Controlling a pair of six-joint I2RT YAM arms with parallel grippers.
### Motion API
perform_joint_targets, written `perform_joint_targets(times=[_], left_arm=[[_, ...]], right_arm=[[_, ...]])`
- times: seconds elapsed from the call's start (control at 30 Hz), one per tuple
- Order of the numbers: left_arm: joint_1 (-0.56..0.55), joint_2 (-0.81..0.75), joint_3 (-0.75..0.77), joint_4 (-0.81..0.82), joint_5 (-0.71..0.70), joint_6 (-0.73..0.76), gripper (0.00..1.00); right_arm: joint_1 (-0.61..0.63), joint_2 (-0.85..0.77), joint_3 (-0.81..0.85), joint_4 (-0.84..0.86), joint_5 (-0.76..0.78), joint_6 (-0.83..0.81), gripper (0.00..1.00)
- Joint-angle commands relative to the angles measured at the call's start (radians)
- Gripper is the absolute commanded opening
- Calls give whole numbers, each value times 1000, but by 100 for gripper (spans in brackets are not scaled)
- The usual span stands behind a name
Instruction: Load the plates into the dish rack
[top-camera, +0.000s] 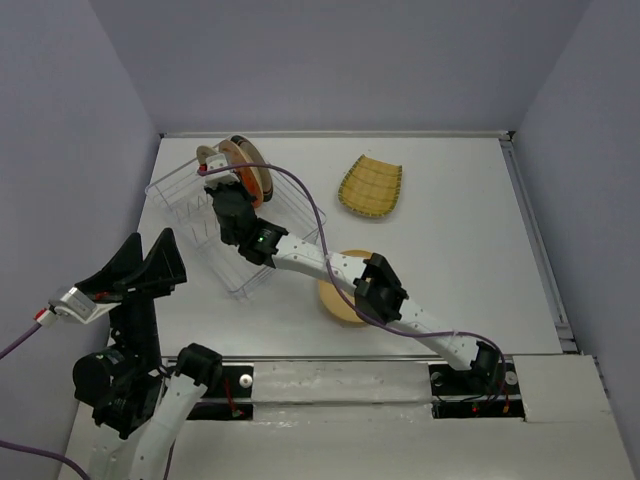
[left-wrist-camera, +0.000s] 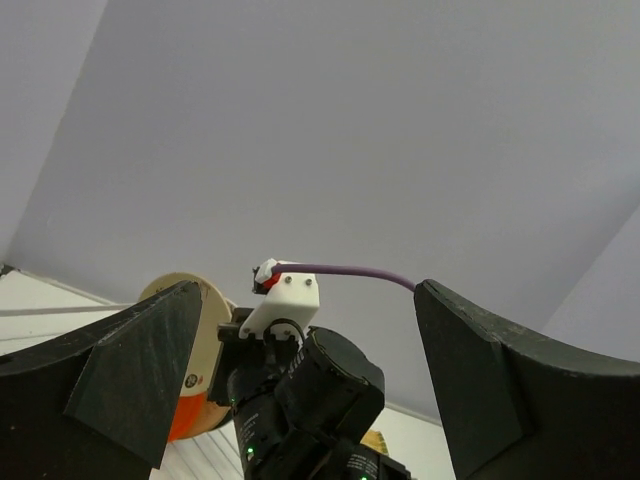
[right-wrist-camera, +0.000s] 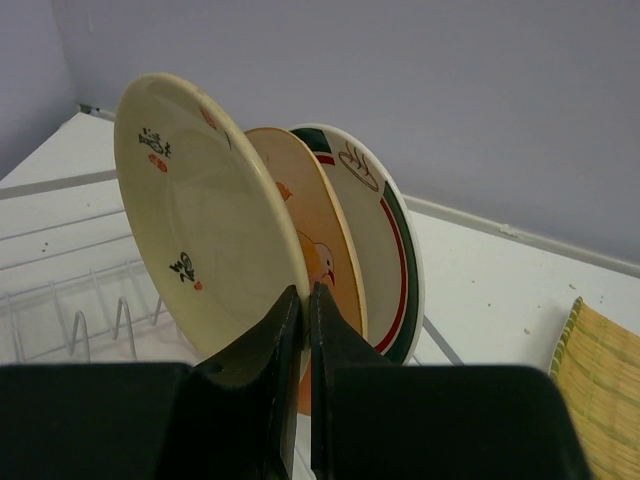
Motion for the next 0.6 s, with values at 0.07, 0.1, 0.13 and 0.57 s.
perform_joint_targets(times=[0.07, 0.1, 0.13, 0.57], left_arm=[[14, 33, -17, 70, 16, -11, 99], [16, 34, -18, 70, 16, -11, 99], [16, 34, -18, 70, 16, -8, 99], [14, 41, -26, 64, 25, -9, 99]], right_arm=[[1, 18, -2, 94, 34, 60, 7], [1, 21, -7, 88, 34, 66, 7], [1, 24, -11, 83, 39, 69, 7], [1, 61, 1, 146, 129, -33, 7]])
